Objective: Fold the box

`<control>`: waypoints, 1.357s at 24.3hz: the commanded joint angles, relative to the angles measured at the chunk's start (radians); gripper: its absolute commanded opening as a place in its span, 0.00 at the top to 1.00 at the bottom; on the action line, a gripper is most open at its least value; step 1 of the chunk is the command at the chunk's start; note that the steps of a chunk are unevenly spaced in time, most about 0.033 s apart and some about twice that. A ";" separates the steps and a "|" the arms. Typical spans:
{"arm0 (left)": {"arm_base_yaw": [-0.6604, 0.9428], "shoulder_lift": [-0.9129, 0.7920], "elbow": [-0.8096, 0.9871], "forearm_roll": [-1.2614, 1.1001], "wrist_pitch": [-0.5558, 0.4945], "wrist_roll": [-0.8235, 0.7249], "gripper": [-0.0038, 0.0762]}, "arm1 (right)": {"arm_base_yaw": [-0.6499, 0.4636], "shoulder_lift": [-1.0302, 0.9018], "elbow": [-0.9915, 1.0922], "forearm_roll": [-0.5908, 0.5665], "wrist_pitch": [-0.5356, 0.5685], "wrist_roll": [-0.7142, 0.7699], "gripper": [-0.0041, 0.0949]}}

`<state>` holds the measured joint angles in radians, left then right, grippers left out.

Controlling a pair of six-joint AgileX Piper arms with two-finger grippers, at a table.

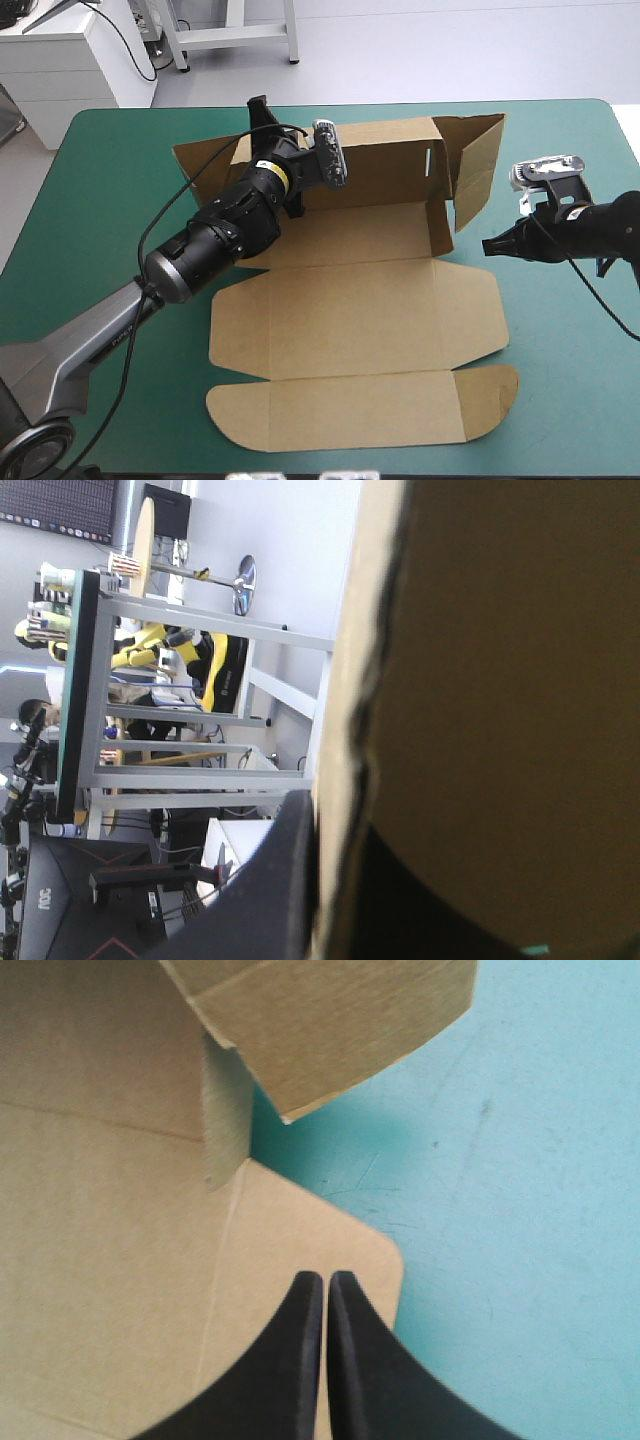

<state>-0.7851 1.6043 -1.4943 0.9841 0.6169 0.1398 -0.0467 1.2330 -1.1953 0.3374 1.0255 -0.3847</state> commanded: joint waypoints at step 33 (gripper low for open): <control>-0.082 0.116 0.204 0.744 0.039 -0.629 0.96 | -0.008 0.128 -0.297 0.035 -0.161 0.107 0.98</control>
<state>-0.8624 1.7605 -1.2695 1.6867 0.6153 -0.4603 -0.0467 1.3392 -1.3992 0.3532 0.9132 -0.2777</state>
